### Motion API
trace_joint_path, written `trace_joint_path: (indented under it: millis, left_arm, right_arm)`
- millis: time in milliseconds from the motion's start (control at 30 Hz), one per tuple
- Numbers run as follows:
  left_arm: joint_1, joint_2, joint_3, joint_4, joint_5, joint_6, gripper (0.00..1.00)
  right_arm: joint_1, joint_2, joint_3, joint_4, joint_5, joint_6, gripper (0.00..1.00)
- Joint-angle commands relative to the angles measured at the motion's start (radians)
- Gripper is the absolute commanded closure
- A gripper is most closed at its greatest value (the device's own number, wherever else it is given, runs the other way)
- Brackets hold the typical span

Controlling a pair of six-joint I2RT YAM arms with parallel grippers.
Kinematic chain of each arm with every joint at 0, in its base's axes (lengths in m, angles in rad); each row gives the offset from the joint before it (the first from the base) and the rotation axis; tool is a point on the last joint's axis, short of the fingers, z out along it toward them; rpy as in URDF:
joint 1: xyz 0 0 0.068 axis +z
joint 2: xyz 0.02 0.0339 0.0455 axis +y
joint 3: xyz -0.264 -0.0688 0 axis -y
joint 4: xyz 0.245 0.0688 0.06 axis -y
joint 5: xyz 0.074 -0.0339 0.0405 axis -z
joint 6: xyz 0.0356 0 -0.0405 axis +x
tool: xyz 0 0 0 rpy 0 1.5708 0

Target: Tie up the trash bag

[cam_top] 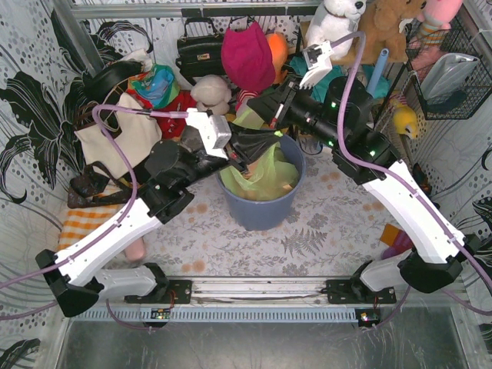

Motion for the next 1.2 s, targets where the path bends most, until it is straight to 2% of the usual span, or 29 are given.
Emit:
trace_joint_path:
  millis: [0,167,300,467,667,767,1000,1167]
  left_arm:
    - [0.004,-0.058,-0.01,0.026,-0.065,0.02,1.0]
    - [0.004,-0.096,-0.029,-0.008,-0.109,0.04,1.0]
    - [0.004,-0.128,-0.043,0.001,-0.1,0.026,1.0]
    - [0.005,-0.115,-0.007,-0.012,-0.028,0.012,1.0]
    - [0.003,-0.036,0.087,-0.042,0.039,0.013,1.0]
    - [0.003,0.01,0.139,-0.043,0.052,0.016,1.0]
    - [0.003,0.08,0.21,-0.021,0.046,0.021,1.0]
    - [0.004,0.052,0.157,0.005,0.028,0.015,1.0]
  right_arm:
    - [0.003,-0.038,-0.015,0.062,0.019,-0.007,1.0]
    - [0.003,-0.073,-0.068,0.077,0.022,0.006,1.0]
    - [0.003,-0.039,0.008,0.081,-0.018,-0.015,1.0]
    - [0.003,0.125,0.235,0.088,-0.145,-0.02,1.0]
    - [0.003,0.385,0.612,0.021,-0.307,0.029,1.0]
    - [0.003,0.445,0.709,0.012,-0.355,0.06,1.0]
    - [0.003,0.422,0.676,0.042,-0.409,0.083,1.0]
    - [0.002,0.328,0.549,-0.027,-0.285,0.002,1.0]
